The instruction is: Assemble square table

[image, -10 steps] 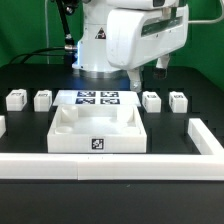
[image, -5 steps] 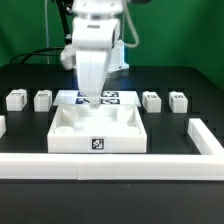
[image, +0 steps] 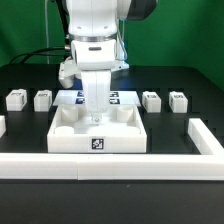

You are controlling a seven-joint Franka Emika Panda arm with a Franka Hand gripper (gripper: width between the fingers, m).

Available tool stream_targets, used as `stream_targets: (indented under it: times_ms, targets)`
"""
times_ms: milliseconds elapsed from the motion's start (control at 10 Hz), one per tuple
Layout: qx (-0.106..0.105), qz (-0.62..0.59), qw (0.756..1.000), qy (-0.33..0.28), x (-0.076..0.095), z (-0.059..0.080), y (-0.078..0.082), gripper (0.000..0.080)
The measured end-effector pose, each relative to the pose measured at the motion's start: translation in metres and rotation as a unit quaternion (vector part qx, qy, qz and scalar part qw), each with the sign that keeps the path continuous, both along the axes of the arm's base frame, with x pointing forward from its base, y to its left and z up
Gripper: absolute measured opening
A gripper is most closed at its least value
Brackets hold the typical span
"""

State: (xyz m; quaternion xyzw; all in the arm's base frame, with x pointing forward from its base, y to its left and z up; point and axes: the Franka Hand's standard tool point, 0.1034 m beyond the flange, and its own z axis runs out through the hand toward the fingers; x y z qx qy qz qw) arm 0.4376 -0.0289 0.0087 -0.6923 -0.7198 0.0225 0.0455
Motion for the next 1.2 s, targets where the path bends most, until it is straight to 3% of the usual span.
stream_targets:
  times_ms: [100,300,400,600,1200]
  targets:
    - [0.000,0.000,1.000,0.000,-0.0001,-0.0001,-0.0002,0.0649]
    - [0.000,-0.001,1.000,0.000,-0.0003,-0.0003,-0.0004,0.0385]
    - [0.000,-0.001,1.000,0.000,-0.0003,-0.0003,-0.0005,0.0385]
    - [0.000,-0.001,1.000,0.001,-0.0005,-0.0004,-0.0006,0.0077]
    - [-0.001,-0.002,1.000,-0.006,0.0026,0.0009,-0.0012,0.0065]
